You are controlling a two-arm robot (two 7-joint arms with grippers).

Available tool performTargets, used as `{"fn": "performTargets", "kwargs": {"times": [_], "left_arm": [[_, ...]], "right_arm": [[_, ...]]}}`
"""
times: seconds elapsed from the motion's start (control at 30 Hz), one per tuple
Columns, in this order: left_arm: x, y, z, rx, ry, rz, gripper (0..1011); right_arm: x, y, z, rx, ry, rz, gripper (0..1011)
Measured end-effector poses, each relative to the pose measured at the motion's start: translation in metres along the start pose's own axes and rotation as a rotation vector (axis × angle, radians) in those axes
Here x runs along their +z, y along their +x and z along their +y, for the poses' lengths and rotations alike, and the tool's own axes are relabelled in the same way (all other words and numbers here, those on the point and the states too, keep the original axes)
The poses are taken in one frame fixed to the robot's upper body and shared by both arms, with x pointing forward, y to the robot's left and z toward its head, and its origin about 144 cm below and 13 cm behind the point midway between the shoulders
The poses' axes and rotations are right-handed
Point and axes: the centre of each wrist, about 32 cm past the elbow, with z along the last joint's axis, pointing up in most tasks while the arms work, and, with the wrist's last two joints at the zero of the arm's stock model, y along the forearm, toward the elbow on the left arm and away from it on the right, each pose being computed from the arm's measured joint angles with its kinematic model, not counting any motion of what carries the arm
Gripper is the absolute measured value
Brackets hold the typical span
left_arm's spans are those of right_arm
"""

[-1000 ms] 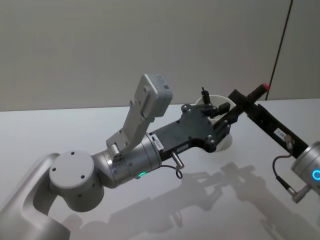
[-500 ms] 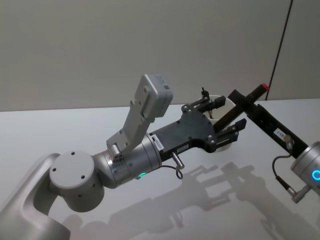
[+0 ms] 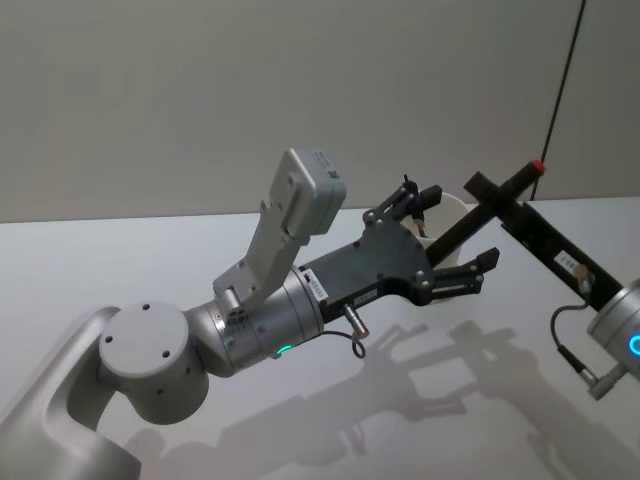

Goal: Place the pen into the pen holder.

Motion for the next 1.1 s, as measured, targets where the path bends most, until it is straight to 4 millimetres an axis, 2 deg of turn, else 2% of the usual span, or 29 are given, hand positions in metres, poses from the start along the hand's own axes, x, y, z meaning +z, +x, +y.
{"fn": "performTargets", "kwargs": {"times": [0.47, 0.83, 1.1], "left_arm": [[0.0, 0.0, 0.0, 0.0, 0.0, 0.0, 1001], [0.0, 0.0, 0.0, 0.0, 0.0, 0.0, 1000], [0.0, 0.0, 0.0, 0.0, 0.0, 0.0, 1001]], "right_arm": [[0.018, 0.016, 0.009, -0.005, 0.082, -0.15, 200], [0.035, 0.032, 0.029, 0.016, 0.125, -0.334, 200], [0.04, 0.041, 0.044, 0.046, 0.127, -0.434, 200]]}}
